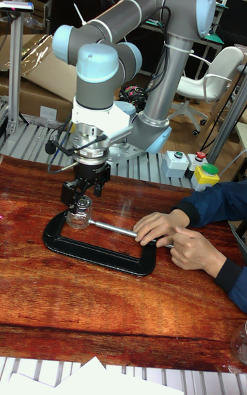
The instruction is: Screw the lid onto the jar
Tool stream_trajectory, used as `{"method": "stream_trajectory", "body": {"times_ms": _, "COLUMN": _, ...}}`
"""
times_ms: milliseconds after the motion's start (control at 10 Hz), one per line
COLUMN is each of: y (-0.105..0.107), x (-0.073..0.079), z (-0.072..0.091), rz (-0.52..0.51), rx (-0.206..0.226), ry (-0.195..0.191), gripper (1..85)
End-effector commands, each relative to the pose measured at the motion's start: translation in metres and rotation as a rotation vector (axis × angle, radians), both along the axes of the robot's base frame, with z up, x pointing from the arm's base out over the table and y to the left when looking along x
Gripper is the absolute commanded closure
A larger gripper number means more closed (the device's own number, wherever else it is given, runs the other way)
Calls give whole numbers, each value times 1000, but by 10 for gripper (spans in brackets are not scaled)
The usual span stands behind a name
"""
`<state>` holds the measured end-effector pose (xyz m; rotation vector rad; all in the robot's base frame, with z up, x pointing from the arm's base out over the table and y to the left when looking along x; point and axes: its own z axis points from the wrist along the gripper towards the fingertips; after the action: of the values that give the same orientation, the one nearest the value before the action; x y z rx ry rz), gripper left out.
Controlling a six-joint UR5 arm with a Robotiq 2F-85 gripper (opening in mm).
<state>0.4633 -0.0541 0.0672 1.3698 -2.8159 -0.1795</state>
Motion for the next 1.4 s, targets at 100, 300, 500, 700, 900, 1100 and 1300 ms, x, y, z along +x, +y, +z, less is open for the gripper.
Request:
{"method": "stream_trajectory", "body": {"times_ms": 100, "y": 17, "x": 2, "z": 6, "rz": 3, "rx": 33, "ry": 14, "gripper": 60}}
{"method": "stream_trajectory", "body": {"times_ms": 300, "y": 20, "x": 9, "z": 3, "rz": -7, "rx": 42, "ry": -4, "gripper": 63}}
{"method": "stream_trajectory", "body": {"times_ms": 500, "y": 21, "x": 13, "z": 1, "rz": -13, "rx": 45, "ry": -17, "gripper": 60}}
{"method": "stream_trajectory", "body": {"times_ms": 700, "y": 27, "x": 11, "z": 2, "rz": -47, "rx": 63, "ry": -5, "gripper": 60}}
{"method": "stream_trajectory", "body": {"times_ms": 900, "y": 28, "x": 9, "z": 2, "rz": -90, "rx": 66, "ry": 10, "gripper": 60}}
{"method": "stream_trajectory", "body": {"times_ms": 1100, "y": 25, "x": 10, "z": 1, "rz": -92, "rx": 54, "ry": 4, "gripper": 60}}
{"method": "stream_trajectory", "body": {"times_ms": 1300, "y": 27, "x": 12, "z": 1, "rz": -89, "rx": 62, "ry": -4, "gripper": 60}}
